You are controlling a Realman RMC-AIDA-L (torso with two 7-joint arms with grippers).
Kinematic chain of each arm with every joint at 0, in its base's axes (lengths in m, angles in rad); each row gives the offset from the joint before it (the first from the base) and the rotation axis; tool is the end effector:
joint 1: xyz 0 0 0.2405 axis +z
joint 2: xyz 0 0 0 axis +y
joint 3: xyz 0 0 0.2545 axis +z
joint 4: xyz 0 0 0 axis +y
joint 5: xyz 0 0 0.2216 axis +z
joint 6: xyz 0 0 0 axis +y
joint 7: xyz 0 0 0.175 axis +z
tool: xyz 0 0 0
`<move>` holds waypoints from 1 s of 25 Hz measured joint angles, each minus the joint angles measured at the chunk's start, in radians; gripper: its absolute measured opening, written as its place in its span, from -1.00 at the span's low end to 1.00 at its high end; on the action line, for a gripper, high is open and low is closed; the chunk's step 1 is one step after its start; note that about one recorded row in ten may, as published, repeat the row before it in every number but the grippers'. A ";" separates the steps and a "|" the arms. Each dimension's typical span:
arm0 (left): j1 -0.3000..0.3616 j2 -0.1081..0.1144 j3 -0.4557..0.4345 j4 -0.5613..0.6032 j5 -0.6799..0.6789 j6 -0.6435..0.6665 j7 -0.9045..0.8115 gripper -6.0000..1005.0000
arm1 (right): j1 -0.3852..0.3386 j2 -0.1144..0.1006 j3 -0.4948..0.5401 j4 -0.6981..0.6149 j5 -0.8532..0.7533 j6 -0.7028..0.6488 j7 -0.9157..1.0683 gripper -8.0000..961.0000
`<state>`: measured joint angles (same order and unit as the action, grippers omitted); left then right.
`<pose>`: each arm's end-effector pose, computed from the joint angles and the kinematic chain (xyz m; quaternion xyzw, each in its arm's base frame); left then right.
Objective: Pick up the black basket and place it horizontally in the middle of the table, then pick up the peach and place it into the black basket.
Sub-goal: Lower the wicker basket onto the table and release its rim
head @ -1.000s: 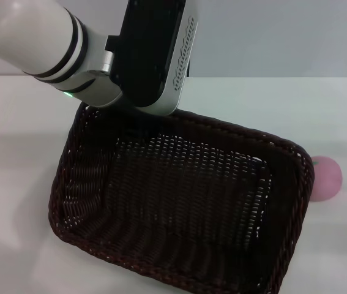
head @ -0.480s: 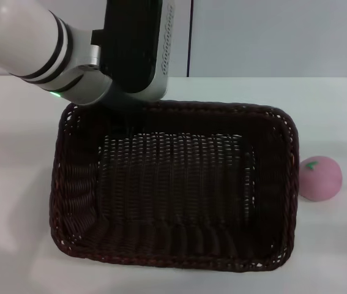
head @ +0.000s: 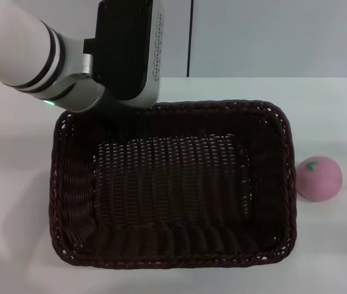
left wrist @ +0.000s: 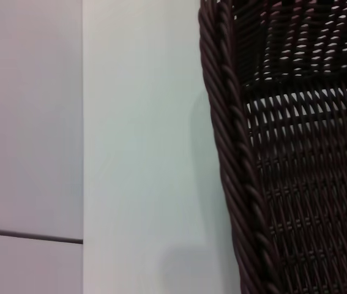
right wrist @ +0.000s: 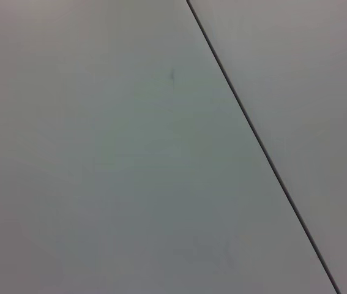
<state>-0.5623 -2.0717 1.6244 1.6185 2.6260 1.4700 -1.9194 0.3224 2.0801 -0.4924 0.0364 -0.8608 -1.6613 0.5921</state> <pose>-0.1239 0.3632 -0.0357 -0.9495 0.1516 0.2228 0.1604 0.3460 0.2912 0.0412 -0.5676 0.2582 0.5038 0.5978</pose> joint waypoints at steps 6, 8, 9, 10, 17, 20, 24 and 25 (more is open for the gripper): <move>0.020 -0.001 0.002 0.011 -0.005 -0.059 -0.029 -0.63 | -0.001 0.000 0.000 0.000 0.002 0.000 0.000 0.42; 0.021 -0.001 0.002 0.011 -0.005 -0.064 -0.031 -0.62 | -0.003 0.000 0.000 0.000 0.003 0.000 0.000 0.42; 0.021 -0.001 0.002 0.007 -0.005 -0.065 -0.032 -0.61 | -0.003 0.000 0.000 0.000 0.003 0.000 0.000 0.42; 0.021 -0.001 0.002 0.007 -0.005 -0.065 -0.032 -0.61 | -0.003 0.000 0.000 0.000 0.003 0.000 0.000 0.42; 0.025 -0.001 -0.004 0.005 0.001 -0.069 -0.032 -0.18 | -0.002 0.000 0.000 -0.001 0.004 0.006 0.000 0.42; 0.045 -0.001 -0.007 0.018 -0.012 -0.100 -0.032 0.29 | -0.002 0.000 0.000 -0.001 0.005 0.007 0.000 0.42; 0.087 0.001 -0.047 0.034 -0.095 -0.181 -0.024 0.37 | -0.014 -0.003 -0.008 -0.032 -0.001 0.002 0.003 0.42; 0.087 0.001 -0.047 0.034 -0.095 -0.181 -0.024 0.39 | -0.014 -0.003 -0.008 -0.032 -0.001 0.002 0.003 0.42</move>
<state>-0.4757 -2.0702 1.5778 1.6528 2.5314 1.2893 -1.9430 0.3087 2.0775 -0.5004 0.0044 -0.8617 -1.6595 0.5949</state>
